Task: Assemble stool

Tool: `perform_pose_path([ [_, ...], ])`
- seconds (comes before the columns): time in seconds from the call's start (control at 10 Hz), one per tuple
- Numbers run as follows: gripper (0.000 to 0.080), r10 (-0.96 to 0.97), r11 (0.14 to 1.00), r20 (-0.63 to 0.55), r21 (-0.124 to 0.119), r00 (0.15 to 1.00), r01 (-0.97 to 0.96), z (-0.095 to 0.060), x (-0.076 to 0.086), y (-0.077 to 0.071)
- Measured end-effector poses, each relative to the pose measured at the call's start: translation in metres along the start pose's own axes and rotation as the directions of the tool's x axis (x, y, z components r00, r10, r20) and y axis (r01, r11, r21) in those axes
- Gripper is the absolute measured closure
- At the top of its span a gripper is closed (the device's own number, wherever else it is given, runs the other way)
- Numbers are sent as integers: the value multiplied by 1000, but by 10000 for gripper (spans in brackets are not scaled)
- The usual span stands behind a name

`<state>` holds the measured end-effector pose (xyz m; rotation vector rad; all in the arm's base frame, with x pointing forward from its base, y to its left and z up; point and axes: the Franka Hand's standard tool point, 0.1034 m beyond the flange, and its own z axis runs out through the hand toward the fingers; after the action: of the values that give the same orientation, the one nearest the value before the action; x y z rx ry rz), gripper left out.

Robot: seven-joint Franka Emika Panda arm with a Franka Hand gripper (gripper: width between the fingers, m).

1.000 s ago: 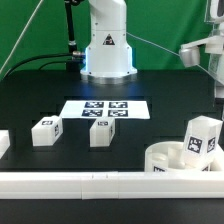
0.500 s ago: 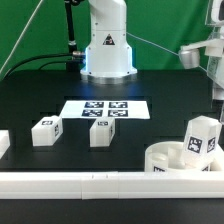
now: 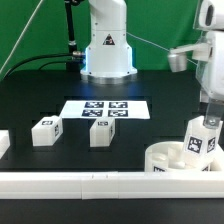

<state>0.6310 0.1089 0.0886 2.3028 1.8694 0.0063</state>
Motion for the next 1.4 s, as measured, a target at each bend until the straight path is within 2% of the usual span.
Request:
perform_pose_path([
  [0.2,151,7,1000,2,11,1000,-7,12,-2,-4],
  [0.6,151,44,999,-1,9,999,-44,12,0,-4],
  [0.7,264,47,999,-1,9,999,-47,12,0,-4],
  [0.8,413,164,986,-2,11,986,-164,12,0,-4],
  [0.9,413,229,973,-2,10,973,-229,12,0,-4],
  [1.0,471,279,960,-2,11,960,-279,12,0,-4],
  [1.2,471,441,897,-2,17,897,-441,12,1,-4],
  [1.3,471,584,811,-4,29,811,-584,12,2,-5],
  [1.4,471,724,690,1,46,690,-723,12,2,-6],
])
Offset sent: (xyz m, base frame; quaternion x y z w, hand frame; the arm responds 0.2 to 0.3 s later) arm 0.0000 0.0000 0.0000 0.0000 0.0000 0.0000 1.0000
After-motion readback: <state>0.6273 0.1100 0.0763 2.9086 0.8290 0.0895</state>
